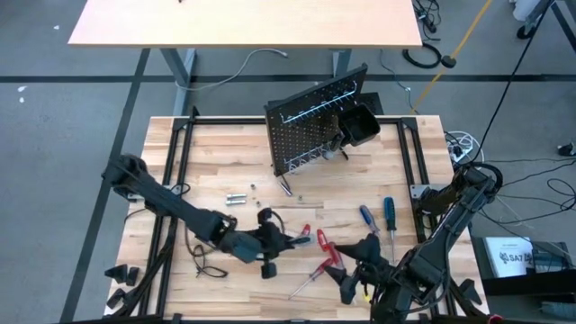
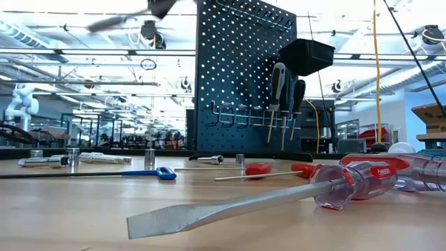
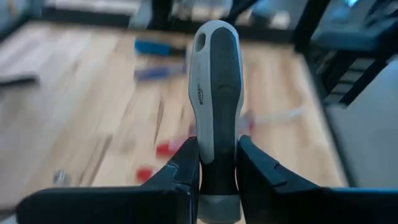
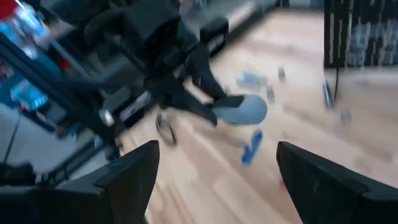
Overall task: Hang tools onto peg board
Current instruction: Hang the gray-black screwdriver on the pegboard
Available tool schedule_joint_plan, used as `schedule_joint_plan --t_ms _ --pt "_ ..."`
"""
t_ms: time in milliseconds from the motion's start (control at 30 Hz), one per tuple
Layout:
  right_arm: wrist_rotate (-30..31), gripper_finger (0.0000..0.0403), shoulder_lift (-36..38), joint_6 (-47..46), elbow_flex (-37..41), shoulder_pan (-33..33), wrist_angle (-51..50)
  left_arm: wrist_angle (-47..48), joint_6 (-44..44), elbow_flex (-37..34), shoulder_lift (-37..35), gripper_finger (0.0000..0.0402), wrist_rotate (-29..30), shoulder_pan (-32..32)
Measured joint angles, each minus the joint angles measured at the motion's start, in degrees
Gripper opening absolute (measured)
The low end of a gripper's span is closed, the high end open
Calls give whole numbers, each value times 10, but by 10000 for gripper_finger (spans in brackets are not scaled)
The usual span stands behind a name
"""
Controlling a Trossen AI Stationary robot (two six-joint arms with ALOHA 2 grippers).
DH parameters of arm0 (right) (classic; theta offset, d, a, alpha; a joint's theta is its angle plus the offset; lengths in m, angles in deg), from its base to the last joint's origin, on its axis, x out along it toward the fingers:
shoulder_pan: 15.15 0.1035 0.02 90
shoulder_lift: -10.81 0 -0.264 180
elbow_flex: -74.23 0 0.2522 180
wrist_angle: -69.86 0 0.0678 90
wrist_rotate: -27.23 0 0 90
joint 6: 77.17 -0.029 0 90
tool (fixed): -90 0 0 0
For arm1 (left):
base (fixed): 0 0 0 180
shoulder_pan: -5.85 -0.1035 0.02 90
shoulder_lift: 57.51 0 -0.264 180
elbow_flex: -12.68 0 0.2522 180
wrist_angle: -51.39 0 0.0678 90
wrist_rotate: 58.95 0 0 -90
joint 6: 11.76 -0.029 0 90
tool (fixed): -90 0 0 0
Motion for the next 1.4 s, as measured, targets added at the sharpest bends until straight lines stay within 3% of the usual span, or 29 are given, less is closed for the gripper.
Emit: schedule_joint_plan --t_ms 267,500,600,833,1100,1267,1400 --pt "141 315 0 153 0 -2 131 -168 -26 1 -58 71 -1 -7" --pt "138 315 0 492 0 -28 357 -269 -32 1 -52 71 -7 -14" --pt "118 315 0 581 0 -41 429 -274 -48 1 -51 71 -18 -14" --pt "62 315 0 638 0 -70 504 -323 -117 1 -52 71 -60 -13" --pt "60 305 0 750 0 -78 619 -344 -153 1 -52 71 -88 -14" --pt "60 256 0 784 0 -79 647 -345 -155 1 -52 71 -87 -15" --pt "62 192 0 786 0 -82 647 -345 -155 1 -52 71 -87 -16"
